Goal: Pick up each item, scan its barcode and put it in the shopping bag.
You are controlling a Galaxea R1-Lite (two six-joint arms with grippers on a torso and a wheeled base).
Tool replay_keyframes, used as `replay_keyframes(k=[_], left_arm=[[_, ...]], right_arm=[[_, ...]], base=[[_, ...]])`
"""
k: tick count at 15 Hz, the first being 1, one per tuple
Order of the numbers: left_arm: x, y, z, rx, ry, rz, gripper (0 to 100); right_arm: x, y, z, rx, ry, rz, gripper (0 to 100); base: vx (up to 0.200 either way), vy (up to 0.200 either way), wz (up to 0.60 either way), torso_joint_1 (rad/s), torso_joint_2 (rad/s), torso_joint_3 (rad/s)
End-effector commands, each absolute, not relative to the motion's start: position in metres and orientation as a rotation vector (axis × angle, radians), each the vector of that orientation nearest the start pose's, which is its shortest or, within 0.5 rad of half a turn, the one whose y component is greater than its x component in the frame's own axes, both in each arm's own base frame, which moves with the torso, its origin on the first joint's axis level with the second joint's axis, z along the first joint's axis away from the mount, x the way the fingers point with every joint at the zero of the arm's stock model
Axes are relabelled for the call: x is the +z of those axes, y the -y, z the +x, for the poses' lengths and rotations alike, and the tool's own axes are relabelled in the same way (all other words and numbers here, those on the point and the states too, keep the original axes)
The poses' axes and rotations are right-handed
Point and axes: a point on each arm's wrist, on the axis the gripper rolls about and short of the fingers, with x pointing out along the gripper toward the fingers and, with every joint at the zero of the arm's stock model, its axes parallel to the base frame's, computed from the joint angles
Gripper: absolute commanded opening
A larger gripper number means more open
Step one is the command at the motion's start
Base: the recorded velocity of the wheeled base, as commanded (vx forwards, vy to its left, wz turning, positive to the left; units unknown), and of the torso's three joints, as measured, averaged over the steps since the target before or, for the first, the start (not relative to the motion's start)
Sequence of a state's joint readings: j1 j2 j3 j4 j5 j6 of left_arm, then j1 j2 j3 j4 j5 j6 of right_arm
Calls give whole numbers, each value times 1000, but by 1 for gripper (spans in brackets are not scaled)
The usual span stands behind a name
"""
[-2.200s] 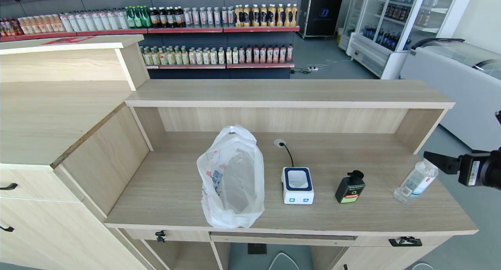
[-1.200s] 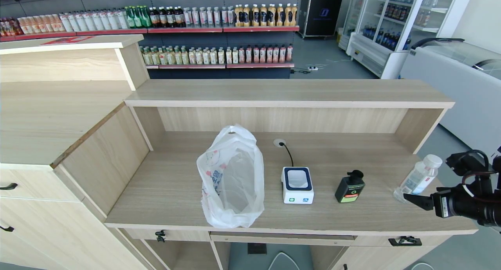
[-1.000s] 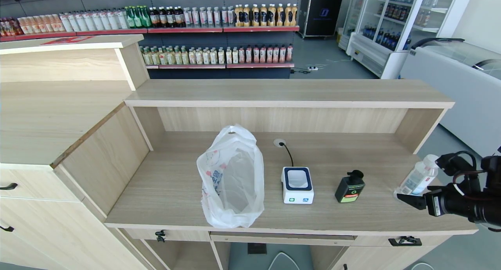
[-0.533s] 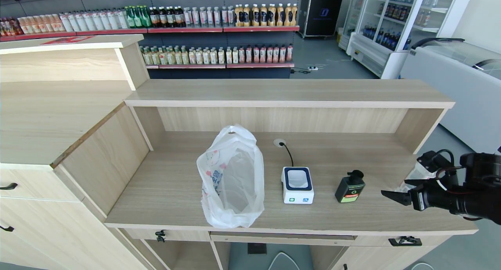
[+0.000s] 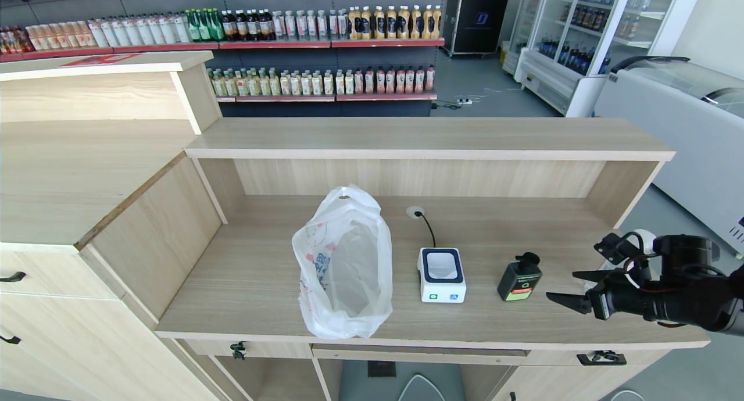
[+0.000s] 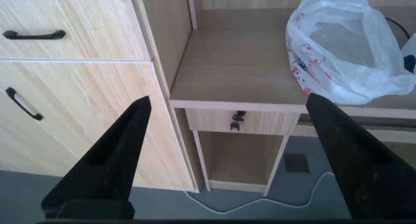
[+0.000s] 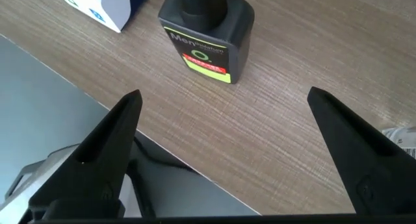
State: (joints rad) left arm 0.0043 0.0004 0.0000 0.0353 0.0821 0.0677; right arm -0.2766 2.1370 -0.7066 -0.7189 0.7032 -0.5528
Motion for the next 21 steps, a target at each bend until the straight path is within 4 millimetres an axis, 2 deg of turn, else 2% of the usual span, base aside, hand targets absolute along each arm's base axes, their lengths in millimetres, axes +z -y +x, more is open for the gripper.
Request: replay_keyframes(k=[1, 6, 13, 21], left_arm=[[72, -2, -23, 86, -38, 69, 100], [72, -2, -23, 86, -38, 69, 100], [72, -2, -23, 86, -38, 69, 100], [72, -2, -23, 86, -38, 69, 100]], right_arm=[[20, 79, 333, 574, -497, -184, 100], [12, 82, 351, 621, -461, -174, 100], [-5, 72, 370, 719, -434, -154, 100], [-21, 64, 379, 750, -450, -145, 100]], base=[[0, 0, 0, 0, 0, 0], [0, 0, 0, 0, 0, 0], [0, 0, 0, 0, 0, 0], [0, 0, 0, 0, 0, 0]])
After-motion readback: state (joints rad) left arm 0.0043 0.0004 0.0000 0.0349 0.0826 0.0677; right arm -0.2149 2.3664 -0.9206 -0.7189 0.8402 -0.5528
